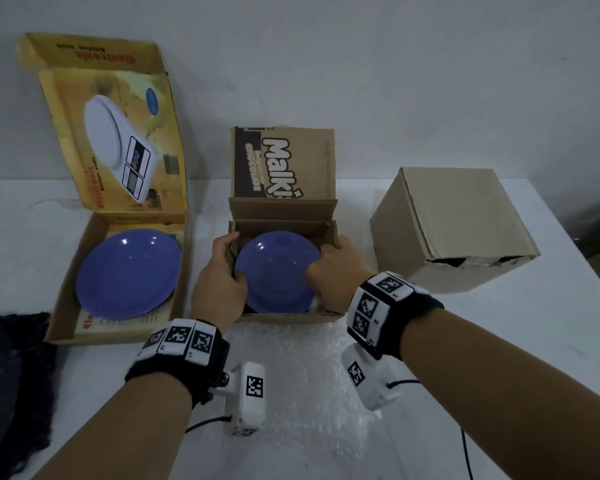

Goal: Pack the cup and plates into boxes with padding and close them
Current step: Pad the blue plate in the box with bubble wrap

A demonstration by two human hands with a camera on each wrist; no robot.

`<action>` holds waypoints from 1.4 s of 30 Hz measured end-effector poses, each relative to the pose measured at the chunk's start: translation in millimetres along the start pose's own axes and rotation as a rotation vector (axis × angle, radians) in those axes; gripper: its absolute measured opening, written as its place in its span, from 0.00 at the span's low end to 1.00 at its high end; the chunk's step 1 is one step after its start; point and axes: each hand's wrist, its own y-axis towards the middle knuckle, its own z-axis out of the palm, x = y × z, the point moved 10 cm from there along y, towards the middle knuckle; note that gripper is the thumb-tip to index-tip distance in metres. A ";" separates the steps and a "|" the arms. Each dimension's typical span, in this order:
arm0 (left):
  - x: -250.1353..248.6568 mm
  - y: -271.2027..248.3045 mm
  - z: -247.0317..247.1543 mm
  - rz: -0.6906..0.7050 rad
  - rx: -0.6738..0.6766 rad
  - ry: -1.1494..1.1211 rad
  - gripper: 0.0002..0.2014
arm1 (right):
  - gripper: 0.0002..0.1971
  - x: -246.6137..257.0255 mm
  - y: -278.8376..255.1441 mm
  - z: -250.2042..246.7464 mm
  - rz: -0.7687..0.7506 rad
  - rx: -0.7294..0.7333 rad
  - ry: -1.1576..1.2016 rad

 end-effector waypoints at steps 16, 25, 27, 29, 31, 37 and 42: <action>3.2 -2.0 3.5 -0.003 0.160 0.021 0.32 | 0.36 91.7 -64.3 50.4 -0.349 -0.087 0.367; 5.9 -3.6 6.4 0.012 0.160 -0.048 0.32 | 0.06 57.7 -82.7 14.2 -0.282 -0.435 0.801; 6.2 -4.0 6.8 0.027 0.158 -0.061 0.32 | 0.08 28.8 -81.7 9.2 -0.129 -0.480 0.980; 7.5 -4.0 6.7 0.048 0.153 -0.059 0.32 | 0.15 -5.1 -83.4 2.1 0.053 -0.607 1.136; 8.6 -3.2 6.9 0.046 0.149 -0.064 0.32 | 0.17 -33.2 -80.1 1.8 0.200 -0.680 1.291; 3.6 -1.9 7.9 0.080 0.138 -0.060 0.32 | 0.36 -50.7 -57.5 -8.1 0.307 -0.548 1.338; 8.9 -0.3 9.7 0.072 0.142 -0.121 0.32 | 0.20 -55.3 -46.8 -25.5 0.286 -0.657 0.975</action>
